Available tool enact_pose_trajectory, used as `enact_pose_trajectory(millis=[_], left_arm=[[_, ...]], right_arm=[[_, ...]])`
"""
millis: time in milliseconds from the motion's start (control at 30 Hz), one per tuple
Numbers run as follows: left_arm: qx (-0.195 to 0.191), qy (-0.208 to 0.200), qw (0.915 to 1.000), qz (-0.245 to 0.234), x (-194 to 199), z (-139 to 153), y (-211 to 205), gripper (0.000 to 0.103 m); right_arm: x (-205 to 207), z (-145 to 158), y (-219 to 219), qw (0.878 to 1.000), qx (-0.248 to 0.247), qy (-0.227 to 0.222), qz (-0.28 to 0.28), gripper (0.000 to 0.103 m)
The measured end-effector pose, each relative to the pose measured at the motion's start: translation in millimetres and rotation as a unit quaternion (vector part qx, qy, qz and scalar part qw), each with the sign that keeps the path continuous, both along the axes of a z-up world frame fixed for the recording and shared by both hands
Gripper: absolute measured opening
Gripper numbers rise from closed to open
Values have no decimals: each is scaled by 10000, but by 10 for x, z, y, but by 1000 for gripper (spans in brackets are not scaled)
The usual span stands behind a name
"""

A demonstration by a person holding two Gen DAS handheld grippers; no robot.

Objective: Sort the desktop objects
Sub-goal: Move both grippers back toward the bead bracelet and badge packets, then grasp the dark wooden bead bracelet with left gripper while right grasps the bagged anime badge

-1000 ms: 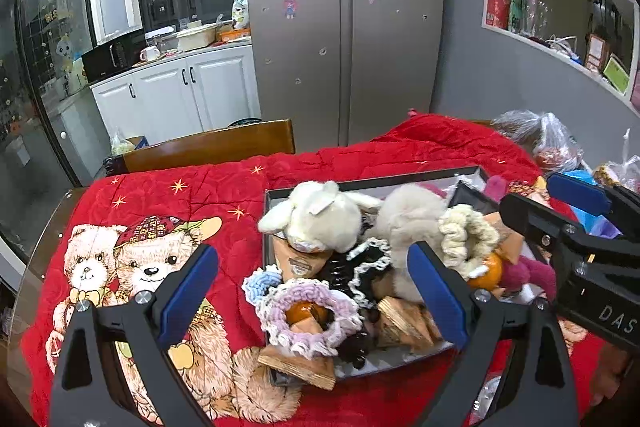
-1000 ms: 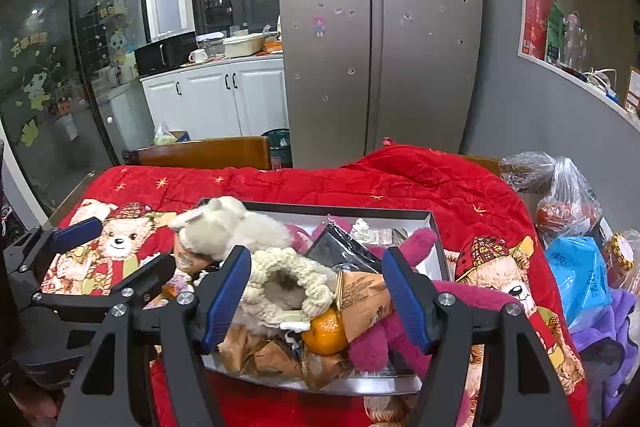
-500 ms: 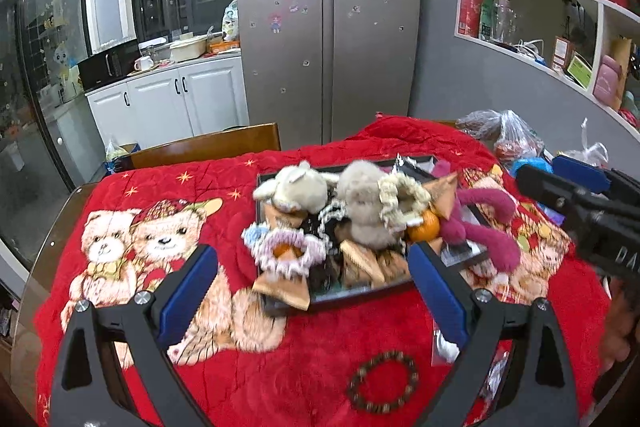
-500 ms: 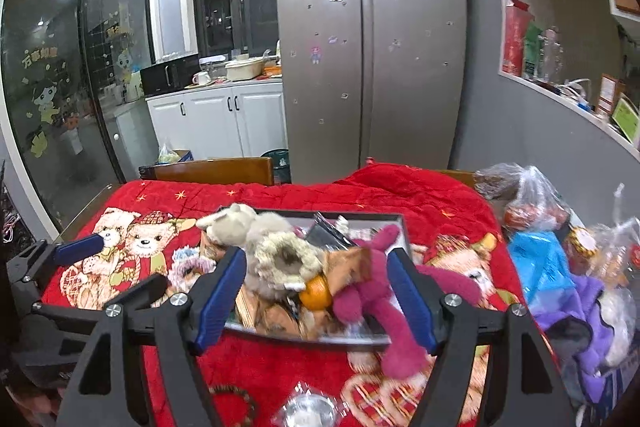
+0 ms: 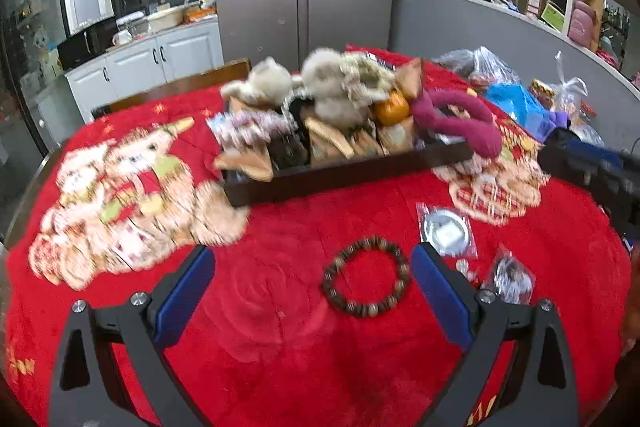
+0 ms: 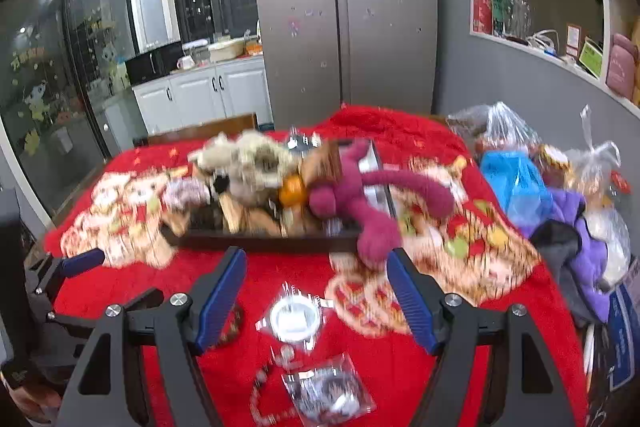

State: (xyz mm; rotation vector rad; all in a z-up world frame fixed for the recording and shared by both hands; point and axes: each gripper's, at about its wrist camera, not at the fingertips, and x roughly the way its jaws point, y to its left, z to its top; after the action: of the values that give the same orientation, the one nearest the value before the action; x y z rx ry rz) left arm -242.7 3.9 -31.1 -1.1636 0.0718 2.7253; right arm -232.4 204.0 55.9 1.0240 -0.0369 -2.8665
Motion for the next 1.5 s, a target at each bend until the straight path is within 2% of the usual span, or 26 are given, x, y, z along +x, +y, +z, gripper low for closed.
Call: enact_pose_trajectory(millis=[133,333,733,867,967,1067,1167,1267,1300,1333,1367,1400,1433,1500], left_arm=[[-35,-80,9999,-76,24,-162,32,99],[-15,-285,9994,-194,17,-349,93,99],[-165,-478,9977,-441,-61,-545,248,99],[-205,-602,9968,-475,-119,-625,276,99],[-274,-776,9954,-499,-179,-712,298,100],[-271,-810,9950,-515,-209,-735,298,102],[-275,-790,9952,-510,-206,-740,295,100],[-281,-683,9958,-539,-169,-720,308,89],[-294,-639,9959,-566,-151,-709,321,79],[-288,-579,9958,-641,-127,-692,339,62],[-313,-513,9959,-682,-106,-675,360,53],[-403,-446,9960,-656,-87,-661,380,39],[-493,-406,9957,-676,-71,-656,408,30],[-583,-369,9952,-689,-59,-651,443,29]], right_arm=[[149,-331,11,9995,94,-307,0,75],[220,-708,102,9973,-17,-740,-21,75],[251,-1159,101,9913,174,-1301,129,75],[252,-1179,153,9915,23,-1289,181,76],[259,-1214,159,9922,9,-1219,251,83],[278,-1262,-11,9914,562,-1134,327,85],[266,-1261,13,9922,416,-1138,306,85],[268,-1261,7,9921,483,-1120,289,84],[270,-1259,0,9921,496,-1117,282,82],[271,-1257,7,9923,471,-1115,275,81],[272,-1252,22,9926,451,-1103,244,75],[288,-1240,29,9929,429,-1092,213,73],[290,-1236,34,9930,412,-1090,188,71],[294,-1232,29,9931,433,-1076,176,69]])
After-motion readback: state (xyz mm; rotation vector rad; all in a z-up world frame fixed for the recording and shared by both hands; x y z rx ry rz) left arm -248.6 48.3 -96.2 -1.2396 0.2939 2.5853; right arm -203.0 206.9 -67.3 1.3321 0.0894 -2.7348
